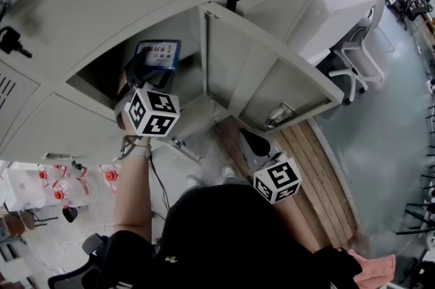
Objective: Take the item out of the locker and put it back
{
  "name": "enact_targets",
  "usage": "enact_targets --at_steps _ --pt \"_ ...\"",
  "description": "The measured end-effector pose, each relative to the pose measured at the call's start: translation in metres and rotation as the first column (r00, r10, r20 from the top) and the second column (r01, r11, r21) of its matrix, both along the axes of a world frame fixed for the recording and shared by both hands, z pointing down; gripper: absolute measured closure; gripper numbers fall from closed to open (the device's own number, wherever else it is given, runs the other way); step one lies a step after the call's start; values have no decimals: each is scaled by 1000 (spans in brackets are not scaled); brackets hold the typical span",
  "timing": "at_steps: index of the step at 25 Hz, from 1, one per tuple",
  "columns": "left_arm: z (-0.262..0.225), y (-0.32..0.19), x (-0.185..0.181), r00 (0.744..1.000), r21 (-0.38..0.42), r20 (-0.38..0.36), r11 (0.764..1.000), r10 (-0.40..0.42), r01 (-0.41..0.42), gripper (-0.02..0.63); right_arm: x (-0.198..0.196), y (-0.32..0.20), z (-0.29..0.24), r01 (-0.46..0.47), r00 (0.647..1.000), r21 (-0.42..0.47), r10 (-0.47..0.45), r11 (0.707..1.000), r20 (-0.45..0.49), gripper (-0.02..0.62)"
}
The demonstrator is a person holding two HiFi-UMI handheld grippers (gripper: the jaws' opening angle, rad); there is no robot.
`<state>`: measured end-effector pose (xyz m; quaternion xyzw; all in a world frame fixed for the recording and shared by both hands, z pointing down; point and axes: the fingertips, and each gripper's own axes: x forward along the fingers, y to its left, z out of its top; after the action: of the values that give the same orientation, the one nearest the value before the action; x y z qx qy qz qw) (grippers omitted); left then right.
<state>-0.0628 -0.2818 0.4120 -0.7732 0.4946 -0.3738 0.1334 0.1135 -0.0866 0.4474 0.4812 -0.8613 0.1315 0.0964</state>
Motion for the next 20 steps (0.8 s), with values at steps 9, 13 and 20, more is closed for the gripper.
enact_targets --at_steps 9,13,20 --pt "-19 20 11 996 29 -78 999 33 -31 256 -5 2 -2 25 1000 5 -25 1000 6 597" --pt "-26 33 16 991 36 -122 998 46 -42 258 -11 3 -2 48 999 6 -48 999 9 597" --pt "-26 61 13 982 30 -186 999 42 -37 258 -26 5 -2 101 995 5 -101 995 14 597"
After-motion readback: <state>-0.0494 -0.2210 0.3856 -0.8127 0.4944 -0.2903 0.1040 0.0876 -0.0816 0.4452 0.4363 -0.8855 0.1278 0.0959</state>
